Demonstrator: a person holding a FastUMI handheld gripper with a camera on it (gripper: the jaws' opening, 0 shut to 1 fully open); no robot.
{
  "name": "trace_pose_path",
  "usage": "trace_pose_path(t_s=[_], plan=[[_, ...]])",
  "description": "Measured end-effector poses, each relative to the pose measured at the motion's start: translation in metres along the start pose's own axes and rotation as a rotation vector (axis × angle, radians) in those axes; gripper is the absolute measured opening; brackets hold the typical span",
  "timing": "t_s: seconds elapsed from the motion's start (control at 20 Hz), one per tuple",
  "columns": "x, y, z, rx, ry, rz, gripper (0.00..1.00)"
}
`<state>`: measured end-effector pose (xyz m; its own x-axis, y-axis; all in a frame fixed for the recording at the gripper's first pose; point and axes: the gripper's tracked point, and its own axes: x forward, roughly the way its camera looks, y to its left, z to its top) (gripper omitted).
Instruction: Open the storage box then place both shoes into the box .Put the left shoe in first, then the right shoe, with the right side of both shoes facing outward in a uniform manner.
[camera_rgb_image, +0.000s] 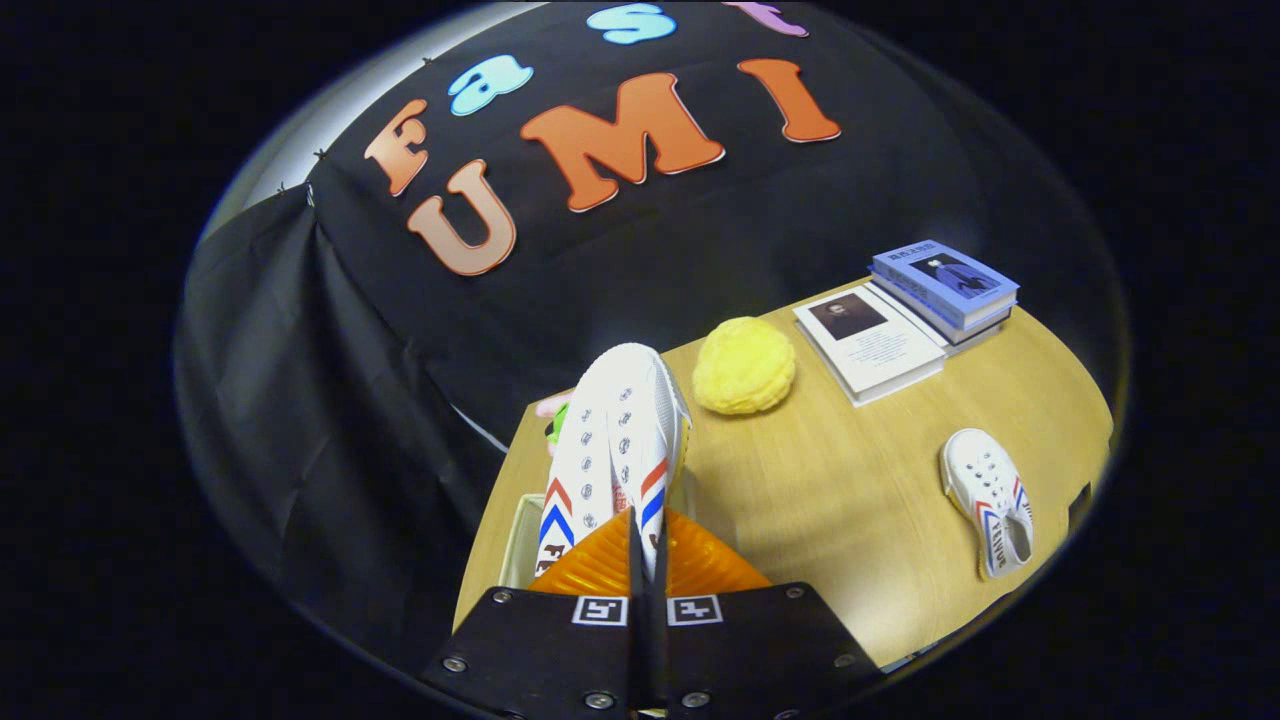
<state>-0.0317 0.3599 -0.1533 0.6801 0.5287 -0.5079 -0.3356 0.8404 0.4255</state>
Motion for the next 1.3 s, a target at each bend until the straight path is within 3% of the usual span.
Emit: trace_pose_path(t_s=[0.35, 0.7, 0.9, 1.3], plan=[[0.023, 0.048, -0.049, -0.142, 0.066, 0.086, 0.00], [0.025, 0.036, -0.086, -0.264, 0.139, 0.083, 0.00], [0.013, 0.033, -0.095, -0.185, 0.163, 0.103, 0.00], [0.008, 0.040, -0.122, -0.067, 0.247, 0.056, 0.02]])
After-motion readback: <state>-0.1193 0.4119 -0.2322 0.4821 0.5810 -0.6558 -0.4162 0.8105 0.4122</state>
